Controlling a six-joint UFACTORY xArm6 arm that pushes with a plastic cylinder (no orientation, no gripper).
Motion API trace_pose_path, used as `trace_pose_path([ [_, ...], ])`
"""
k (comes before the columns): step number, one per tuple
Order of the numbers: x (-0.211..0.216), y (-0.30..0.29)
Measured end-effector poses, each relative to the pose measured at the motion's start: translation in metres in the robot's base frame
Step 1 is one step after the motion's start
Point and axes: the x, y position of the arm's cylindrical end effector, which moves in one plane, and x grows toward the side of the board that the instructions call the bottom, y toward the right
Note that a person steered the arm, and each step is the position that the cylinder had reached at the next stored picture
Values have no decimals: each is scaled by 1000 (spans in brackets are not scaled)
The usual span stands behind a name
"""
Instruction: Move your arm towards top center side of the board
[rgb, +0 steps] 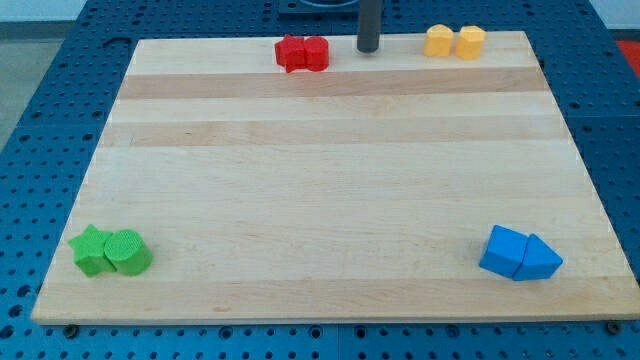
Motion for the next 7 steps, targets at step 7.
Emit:
trace_pose_path([
  [7, 16, -35],
])
